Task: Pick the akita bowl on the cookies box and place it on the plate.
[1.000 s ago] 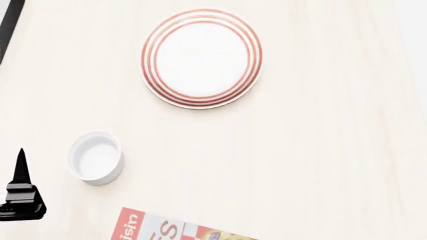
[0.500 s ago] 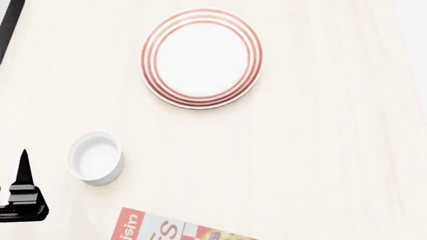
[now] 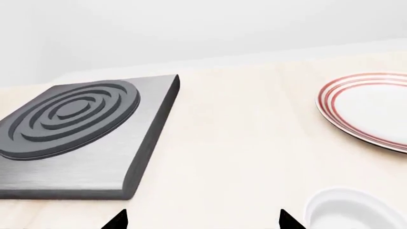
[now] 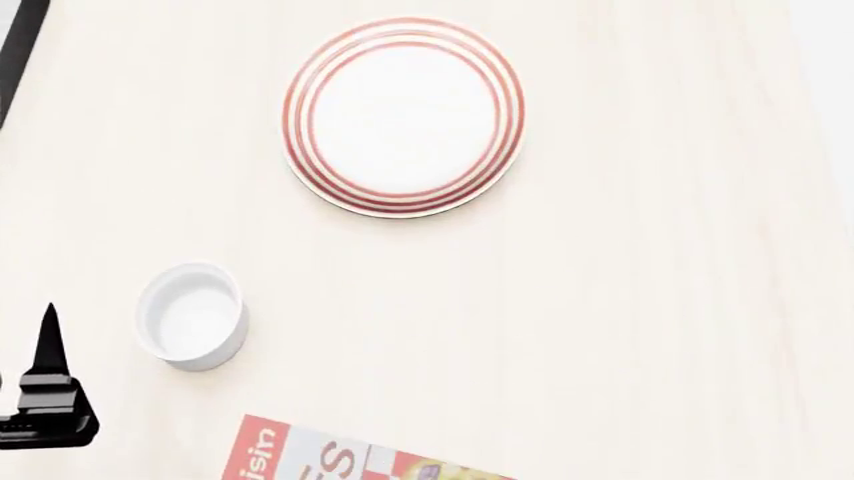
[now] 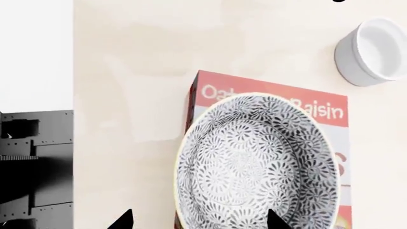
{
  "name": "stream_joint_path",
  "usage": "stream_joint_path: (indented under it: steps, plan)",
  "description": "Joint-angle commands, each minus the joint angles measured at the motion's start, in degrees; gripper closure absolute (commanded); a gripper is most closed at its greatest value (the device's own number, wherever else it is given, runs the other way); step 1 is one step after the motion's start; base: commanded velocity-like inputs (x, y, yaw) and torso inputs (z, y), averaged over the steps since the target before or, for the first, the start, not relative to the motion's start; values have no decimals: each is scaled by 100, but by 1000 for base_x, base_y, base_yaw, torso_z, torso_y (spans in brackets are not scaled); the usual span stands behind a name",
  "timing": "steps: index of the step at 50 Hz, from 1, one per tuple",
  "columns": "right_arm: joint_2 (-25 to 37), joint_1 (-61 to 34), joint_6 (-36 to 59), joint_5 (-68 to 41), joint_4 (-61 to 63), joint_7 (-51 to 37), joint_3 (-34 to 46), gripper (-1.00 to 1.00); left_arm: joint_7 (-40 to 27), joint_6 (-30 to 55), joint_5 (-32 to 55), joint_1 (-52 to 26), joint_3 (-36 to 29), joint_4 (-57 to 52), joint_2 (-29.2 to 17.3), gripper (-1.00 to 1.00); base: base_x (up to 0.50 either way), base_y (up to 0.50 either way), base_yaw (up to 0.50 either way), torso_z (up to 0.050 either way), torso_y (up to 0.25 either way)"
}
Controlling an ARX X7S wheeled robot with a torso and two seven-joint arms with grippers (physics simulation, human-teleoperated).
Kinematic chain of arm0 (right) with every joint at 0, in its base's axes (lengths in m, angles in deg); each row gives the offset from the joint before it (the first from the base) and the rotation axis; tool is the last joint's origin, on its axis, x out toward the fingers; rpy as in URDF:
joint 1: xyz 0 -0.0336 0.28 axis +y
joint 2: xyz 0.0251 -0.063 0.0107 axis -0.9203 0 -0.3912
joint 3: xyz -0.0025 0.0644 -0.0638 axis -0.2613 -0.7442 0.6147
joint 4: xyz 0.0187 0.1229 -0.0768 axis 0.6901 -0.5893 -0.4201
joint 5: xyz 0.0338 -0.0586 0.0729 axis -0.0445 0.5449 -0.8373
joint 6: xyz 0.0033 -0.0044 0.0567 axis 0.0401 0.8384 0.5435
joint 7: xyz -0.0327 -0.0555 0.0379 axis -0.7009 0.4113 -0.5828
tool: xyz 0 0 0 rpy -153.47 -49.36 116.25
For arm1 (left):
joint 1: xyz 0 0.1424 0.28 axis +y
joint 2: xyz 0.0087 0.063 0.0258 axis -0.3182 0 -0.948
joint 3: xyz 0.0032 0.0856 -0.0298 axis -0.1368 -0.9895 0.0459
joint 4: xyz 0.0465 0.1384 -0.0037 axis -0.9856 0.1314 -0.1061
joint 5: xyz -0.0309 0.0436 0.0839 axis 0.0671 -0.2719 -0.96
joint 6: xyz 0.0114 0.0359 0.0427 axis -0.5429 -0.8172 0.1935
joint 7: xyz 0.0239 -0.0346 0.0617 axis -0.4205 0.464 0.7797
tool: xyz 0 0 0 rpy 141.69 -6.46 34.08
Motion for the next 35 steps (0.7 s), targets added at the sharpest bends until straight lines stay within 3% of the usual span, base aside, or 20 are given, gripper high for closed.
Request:
stream_joint_path:
  steps: [1,17,34,35]
  plan:
    - [-156,-52,18,88,-94,57,105,-100,-3,-44,-1,33,2,21,-6,-100,0,0,0,0,0]
    - [-406,164,100,366,-65,349,90,-100,-1,-113,8,70,21,86,-12,-100,0,0,0,0,0]
    - [-188,477,518,1009,-172,967,-195,-100,-22,-117,7,89,-2,47,-29,-100,0,0,0,0,0]
    - [-176,484,552,1048,-179,1010,-206,100,-20,-125,5,91,-4,53,-28,-100,0,0,0,0,0]
